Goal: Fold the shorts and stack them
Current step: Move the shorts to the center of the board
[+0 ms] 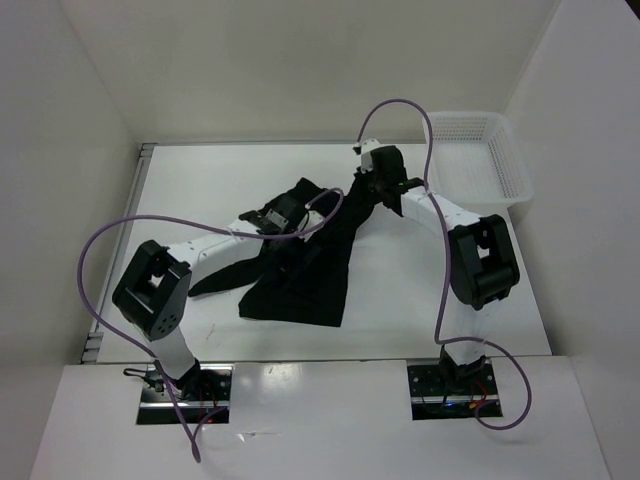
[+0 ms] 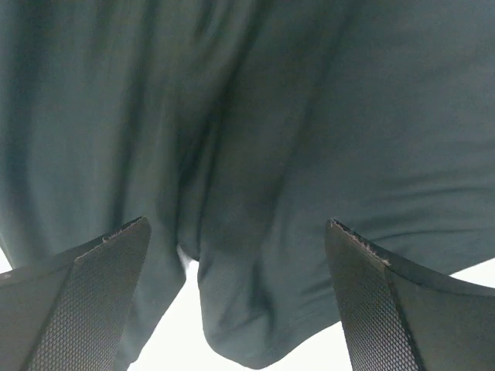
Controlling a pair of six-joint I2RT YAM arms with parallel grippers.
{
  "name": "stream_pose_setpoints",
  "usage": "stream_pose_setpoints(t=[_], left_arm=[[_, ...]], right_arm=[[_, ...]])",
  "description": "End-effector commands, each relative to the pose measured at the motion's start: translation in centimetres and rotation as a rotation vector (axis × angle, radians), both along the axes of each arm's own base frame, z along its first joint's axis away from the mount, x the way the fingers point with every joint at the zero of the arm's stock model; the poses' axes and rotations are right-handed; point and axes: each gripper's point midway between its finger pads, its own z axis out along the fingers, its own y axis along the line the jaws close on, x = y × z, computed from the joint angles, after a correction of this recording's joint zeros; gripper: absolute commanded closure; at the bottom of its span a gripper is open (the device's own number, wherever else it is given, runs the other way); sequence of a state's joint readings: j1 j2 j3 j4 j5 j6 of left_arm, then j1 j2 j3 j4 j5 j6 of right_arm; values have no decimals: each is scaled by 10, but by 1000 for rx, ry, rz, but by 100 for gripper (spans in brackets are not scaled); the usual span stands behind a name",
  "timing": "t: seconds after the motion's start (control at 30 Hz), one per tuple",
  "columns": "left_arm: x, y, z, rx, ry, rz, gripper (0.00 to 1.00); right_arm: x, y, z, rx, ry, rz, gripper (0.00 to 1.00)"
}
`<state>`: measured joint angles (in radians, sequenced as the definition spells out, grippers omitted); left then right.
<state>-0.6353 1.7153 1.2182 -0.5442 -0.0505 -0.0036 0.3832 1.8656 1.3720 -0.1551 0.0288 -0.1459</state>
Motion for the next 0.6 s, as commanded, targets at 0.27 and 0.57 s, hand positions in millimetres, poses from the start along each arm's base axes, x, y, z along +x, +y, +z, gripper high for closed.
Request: stream_pose_setpoints(t=[0.27,0.57], left_arm=[[-23,33,-51,99,94,32,46],[77,110,-33,132,-162,350,100]], right_arm=[[-24,-12,5,2,8,24,100],[-46,-4,30,133,52,-9,100]])
